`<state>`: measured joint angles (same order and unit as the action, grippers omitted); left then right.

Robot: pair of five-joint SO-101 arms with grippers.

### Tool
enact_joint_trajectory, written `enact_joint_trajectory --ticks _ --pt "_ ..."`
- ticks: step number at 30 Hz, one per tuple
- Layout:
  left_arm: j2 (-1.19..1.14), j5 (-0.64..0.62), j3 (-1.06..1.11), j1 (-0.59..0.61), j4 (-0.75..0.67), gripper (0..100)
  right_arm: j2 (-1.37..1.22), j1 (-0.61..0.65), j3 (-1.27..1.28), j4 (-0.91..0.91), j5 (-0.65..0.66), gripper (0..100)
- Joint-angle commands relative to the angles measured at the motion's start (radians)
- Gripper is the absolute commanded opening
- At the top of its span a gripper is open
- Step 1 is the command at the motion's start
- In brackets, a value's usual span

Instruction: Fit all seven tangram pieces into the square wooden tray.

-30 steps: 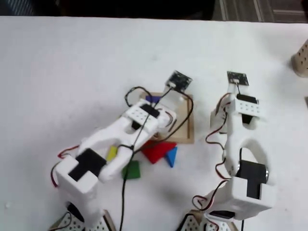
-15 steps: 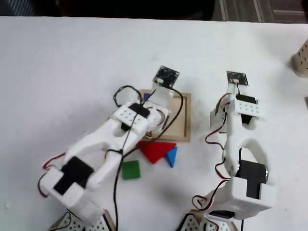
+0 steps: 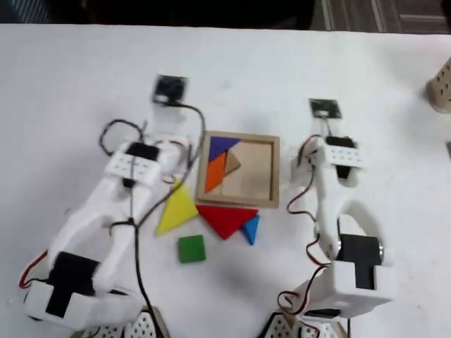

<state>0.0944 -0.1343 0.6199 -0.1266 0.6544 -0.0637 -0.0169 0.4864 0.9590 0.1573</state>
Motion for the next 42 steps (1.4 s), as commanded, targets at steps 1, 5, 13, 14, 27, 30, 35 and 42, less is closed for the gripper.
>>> enact_joint_trajectory --ticks 1,5,13,14,27,30,35,42 --pt "0.056 -0.012 0.009 0.074 0.005 2 0.048 0.054 -0.006 -0.024 0.012 1.8" --pt "0.061 -0.012 0.035 0.088 0.003 2 0.058 0.067 -0.009 -0.024 0.005 1.8" --pt "0.056 -0.006 0.068 0.156 -0.020 2 0.097 0.282 -0.009 0.174 0.003 1.8" --pt "0.056 -0.012 0.068 0.189 -0.058 2 0.120 0.328 0.002 0.197 0.003 1.8" --pt "0.041 -0.213 -0.009 0.473 -0.160 2 0.607 0.733 0.437 0.088 0.218 14.1" --pt "-0.062 -0.319 -0.095 0.558 -0.152 2 0.611 0.817 0.450 0.079 0.218 19.6" --pt "-0.268 -0.377 -0.305 0.627 -0.031 2 0.611 0.980 0.451 0.077 0.218 24.3" --pt "-0.348 -0.371 -0.443 0.653 0.112 3 0.519 1.099 0.488 -0.021 0.307 31.3"
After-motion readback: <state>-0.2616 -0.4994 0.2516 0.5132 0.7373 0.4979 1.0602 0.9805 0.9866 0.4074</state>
